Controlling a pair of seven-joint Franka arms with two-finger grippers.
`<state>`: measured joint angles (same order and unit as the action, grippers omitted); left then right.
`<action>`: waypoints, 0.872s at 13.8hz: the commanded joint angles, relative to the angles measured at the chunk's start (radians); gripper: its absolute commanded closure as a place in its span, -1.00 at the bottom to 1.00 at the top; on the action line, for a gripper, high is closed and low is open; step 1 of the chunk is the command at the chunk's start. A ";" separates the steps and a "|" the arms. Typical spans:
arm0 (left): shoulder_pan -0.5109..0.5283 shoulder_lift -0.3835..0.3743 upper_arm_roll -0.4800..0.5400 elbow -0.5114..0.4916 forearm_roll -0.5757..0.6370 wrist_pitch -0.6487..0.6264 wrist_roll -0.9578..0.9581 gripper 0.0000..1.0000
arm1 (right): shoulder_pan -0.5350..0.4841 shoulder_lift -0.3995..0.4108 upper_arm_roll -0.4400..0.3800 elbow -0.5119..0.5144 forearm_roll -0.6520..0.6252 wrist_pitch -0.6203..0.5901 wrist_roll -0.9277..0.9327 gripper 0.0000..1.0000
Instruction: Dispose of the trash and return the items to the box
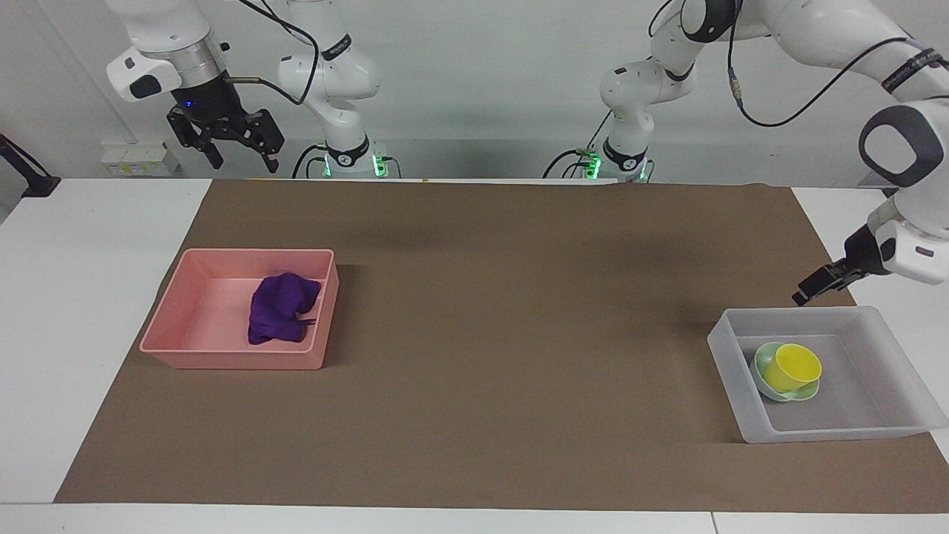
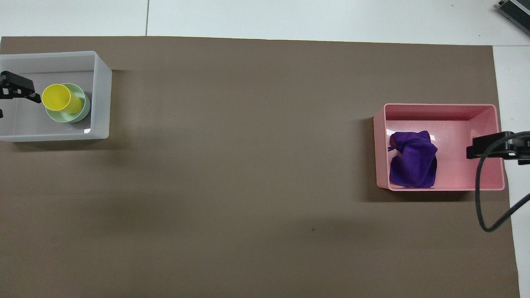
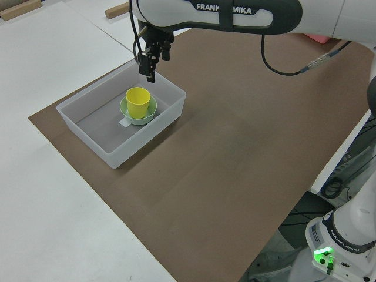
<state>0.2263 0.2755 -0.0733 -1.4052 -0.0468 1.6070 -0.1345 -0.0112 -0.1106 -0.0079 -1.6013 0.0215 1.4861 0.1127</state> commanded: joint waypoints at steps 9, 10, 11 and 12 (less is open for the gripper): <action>-0.073 -0.254 -0.094 -0.139 0.024 -0.178 0.007 -1.00 | -0.012 -0.040 0.003 -0.052 0.002 0.014 -0.022 -1.00; -0.114 -0.262 -0.079 -0.167 0.039 -0.152 0.007 -1.00 | -0.012 -0.040 0.003 -0.052 0.002 0.014 -0.022 -1.00; -0.160 -0.265 -0.059 -0.172 0.063 -0.142 0.004 -1.00 | -0.012 -0.040 0.003 -0.052 0.002 0.014 -0.022 -1.00; -0.198 -0.269 -0.043 -0.173 0.077 -0.142 0.004 -1.00 | -0.012 -0.040 0.003 -0.055 0.002 0.016 -0.022 -1.00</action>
<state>0.1121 0.0566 -0.1610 -1.5103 -0.0152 1.4227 -0.1354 -0.0116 -0.1230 -0.0081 -1.6210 0.0215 1.4862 0.1127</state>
